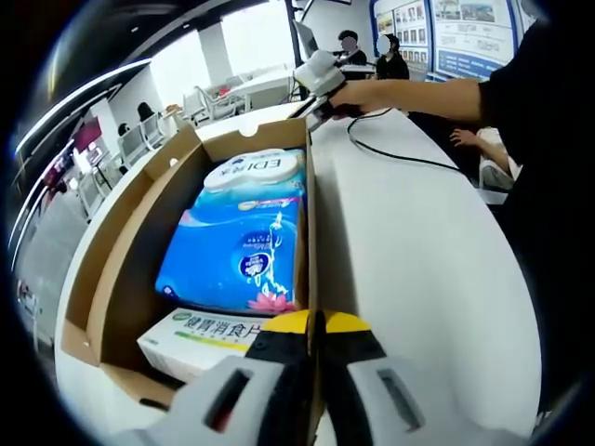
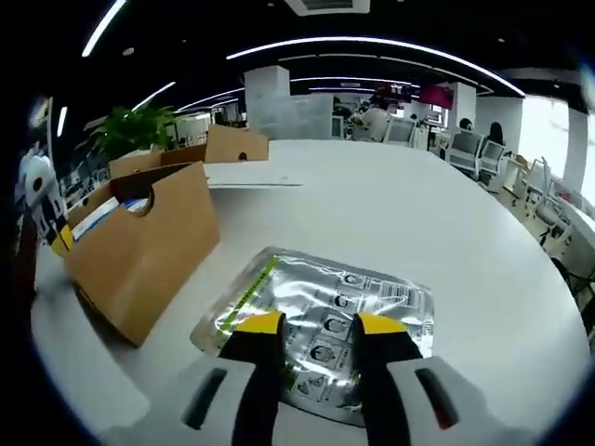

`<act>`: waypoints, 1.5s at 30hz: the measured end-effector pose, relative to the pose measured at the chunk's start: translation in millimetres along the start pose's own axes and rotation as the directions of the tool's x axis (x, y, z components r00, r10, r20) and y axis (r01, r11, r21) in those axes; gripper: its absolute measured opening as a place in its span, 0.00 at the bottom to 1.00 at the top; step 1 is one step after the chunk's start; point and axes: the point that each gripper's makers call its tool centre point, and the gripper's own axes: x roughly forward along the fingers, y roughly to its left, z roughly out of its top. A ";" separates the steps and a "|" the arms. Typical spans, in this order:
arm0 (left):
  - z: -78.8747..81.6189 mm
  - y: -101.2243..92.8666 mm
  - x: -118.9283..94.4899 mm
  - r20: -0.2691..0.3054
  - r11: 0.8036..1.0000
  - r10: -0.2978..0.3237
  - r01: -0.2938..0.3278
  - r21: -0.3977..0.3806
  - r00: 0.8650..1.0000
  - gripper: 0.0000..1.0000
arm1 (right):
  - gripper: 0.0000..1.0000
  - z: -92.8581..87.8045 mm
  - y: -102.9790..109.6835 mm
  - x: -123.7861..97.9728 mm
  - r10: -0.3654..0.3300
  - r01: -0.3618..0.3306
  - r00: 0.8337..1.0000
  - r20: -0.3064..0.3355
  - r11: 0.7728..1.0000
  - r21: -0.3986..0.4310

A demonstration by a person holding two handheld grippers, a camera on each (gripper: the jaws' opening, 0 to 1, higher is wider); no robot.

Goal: Operate the shoe box by opening the lid, removing the specified soft item, and placing it in the target area until the item is outside and the box remains undamaged.

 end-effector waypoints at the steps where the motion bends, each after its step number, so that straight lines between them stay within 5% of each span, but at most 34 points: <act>1: -0.1 0.1 0.1 0.000 1.000 0.000 0.000 0.001 1.000 0.02 | 0.29 -0.1 0.5 -0.1 0.003 -0.003 1.000 -0.002 1.000 -0.001; 8: -0.5 0.6 0.3 -0.002 1.000 0.001 -0.001 0.001 1.000 0.02 | 0.34 1.5 -1.1 4.4 -0.029 0.029 1.000 -0.009 0.999 -0.013; 16: -1.0 0.2 0.2 -0.002 1.000 0.001 -0.001 -0.004 1.000 0.02 | 0.35 1.9 -4.0 7.1 0.064 -0.064 0.998 -0.009 0.997 -0.052; 20: -1.1 0.1 0.3 -0.003 1.000 0.001 -0.001 -0.003 1.000 0.02 | 0.36 1.5 -0.5 6.3 0.162 -0.164 0.986 -0.027 0.981 -0.100; 27: -1.2 0.2 0.7 -0.004 1.000 0.003 -0.003 -0.001 1.000 0.02 | 0.36 2.2 -8.5 10.2 0.206 -0.211 0.977 -0.049 0.969 -0.132; 45: -0.6 0.1 0.9 -0.004 1.000 0.003 -0.003 0.006 1.000 0.02 | 0.41 3.5 -6.5 7.8 0.161 -0.163 0.987 -0.021 0.979 -0.123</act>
